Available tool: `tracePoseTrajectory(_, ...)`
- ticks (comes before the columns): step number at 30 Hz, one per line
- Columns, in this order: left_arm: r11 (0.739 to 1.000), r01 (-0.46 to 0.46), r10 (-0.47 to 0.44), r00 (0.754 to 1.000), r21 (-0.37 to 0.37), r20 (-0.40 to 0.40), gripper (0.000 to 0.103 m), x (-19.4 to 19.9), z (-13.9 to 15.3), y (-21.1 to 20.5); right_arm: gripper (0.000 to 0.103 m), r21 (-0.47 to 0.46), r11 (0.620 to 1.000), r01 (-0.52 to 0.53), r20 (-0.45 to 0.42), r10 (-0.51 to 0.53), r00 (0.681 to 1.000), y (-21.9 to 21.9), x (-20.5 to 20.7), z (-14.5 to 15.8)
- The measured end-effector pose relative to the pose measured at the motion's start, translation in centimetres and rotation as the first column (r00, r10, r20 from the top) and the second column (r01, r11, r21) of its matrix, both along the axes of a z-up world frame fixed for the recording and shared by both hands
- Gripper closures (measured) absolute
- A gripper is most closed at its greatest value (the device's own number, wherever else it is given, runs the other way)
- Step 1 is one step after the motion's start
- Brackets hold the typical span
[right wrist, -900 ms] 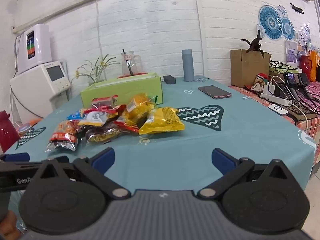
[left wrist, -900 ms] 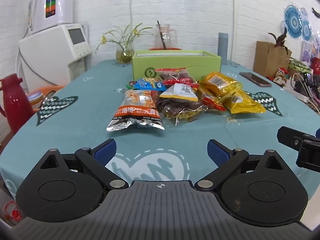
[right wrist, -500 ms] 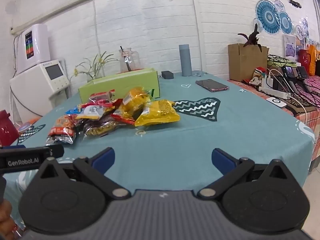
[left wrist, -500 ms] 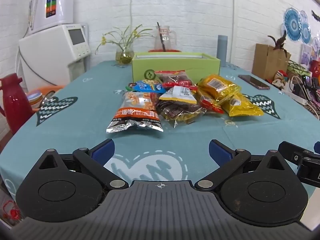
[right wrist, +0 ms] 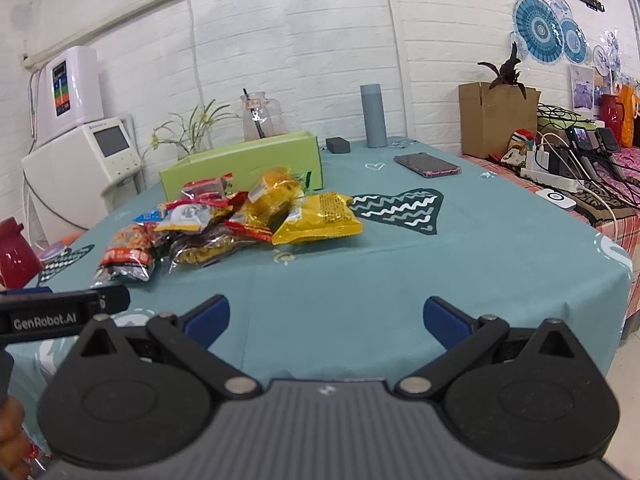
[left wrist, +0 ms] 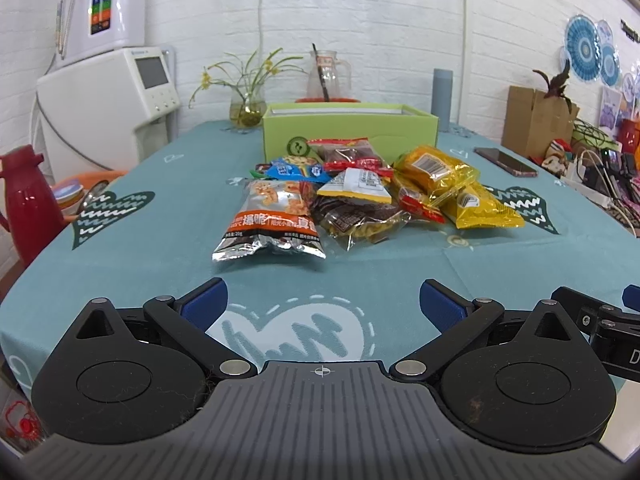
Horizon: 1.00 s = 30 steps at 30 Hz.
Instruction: Organize snacks
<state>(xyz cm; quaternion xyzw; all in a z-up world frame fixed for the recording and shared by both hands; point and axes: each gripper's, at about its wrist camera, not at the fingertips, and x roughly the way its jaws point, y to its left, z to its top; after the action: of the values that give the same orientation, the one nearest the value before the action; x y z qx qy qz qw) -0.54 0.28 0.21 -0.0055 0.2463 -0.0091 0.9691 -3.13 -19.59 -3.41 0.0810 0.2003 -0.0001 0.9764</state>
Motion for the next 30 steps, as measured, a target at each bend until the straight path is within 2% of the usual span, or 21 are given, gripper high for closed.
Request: tracePoseTrajectory(30, 1.000, 0.004, -0.004, 1.000, -0.018, -0.012, 0.011, -0.14, -0.21, 0.43, 0.001, -0.001, 1.000, -0.014, -0.013, 0.014, 1.000, 0.57, 0.20, -0.39)
